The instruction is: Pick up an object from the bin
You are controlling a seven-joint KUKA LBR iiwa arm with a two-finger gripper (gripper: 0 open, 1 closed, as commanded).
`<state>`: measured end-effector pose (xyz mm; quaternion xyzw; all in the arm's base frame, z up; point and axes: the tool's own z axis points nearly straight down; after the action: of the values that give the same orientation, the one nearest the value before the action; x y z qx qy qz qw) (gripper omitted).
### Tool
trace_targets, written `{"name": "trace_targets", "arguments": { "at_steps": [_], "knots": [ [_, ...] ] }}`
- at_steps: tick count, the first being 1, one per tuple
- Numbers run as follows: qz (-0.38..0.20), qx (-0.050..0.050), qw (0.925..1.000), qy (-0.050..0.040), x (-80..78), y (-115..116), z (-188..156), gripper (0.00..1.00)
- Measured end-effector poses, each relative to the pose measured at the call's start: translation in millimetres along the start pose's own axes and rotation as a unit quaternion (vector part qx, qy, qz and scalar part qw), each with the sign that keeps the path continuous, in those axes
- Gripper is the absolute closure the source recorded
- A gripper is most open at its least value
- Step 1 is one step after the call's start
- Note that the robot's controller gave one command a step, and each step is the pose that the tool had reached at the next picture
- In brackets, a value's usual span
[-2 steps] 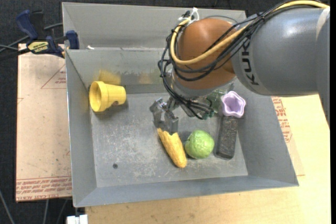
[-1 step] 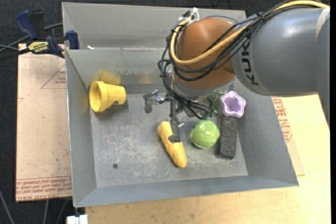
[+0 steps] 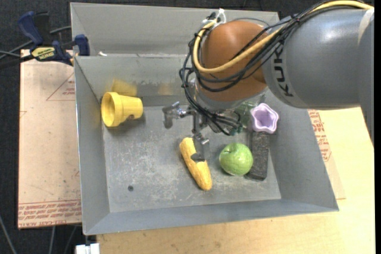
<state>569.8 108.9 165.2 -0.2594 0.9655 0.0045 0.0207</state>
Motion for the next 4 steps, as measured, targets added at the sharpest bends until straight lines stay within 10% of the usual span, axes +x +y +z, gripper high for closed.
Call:
{"name": "trace_targets", "arguments": {
  "at_steps": [4],
  "knots": [
    [-0.073, 0.000, 0.9973, -0.0011, 17.0, -34, 45, 0.00]
  ]
}}
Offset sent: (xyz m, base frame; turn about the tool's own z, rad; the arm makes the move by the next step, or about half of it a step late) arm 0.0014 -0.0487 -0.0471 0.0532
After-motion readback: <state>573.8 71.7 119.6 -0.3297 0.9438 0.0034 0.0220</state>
